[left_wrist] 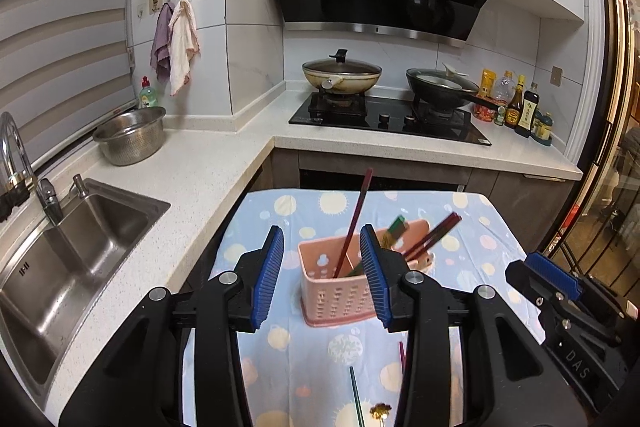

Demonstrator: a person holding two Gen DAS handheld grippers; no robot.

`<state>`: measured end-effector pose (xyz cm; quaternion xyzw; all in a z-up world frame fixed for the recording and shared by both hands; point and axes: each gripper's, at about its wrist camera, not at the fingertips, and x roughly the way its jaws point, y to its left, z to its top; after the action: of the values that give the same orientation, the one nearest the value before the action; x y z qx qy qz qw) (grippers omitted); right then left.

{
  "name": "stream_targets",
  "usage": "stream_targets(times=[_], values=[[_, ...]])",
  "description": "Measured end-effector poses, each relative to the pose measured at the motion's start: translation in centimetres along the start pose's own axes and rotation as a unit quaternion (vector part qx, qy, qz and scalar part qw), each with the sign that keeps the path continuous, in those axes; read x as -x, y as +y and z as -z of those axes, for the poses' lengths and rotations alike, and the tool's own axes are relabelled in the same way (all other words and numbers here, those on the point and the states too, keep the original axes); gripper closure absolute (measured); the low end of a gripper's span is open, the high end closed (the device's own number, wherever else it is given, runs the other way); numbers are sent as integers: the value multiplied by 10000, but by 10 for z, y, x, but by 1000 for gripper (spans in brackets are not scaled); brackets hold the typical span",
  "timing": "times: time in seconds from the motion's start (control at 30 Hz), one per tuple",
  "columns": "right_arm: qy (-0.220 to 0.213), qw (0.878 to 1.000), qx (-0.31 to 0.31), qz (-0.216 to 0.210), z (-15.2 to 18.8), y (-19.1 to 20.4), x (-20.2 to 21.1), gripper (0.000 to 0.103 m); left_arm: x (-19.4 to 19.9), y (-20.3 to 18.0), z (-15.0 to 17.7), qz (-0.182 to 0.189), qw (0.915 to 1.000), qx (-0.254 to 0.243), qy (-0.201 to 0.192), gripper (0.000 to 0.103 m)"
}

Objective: Organize utensils
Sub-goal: 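Withdraw both tools from the holder back over the remaining utensils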

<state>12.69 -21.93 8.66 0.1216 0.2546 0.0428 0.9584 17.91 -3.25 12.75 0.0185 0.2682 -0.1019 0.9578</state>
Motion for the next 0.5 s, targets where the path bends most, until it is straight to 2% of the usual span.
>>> stream_targets(times=[0.3, 0.5], values=[[316, 9992, 153, 191, 51, 0, 25, 73, 13, -1, 46, 92, 9994, 71, 331, 63], [965, 9949, 119, 257, 111, -9, 33, 73, 16, 1, 100, 113, 9967, 99, 804, 59]])
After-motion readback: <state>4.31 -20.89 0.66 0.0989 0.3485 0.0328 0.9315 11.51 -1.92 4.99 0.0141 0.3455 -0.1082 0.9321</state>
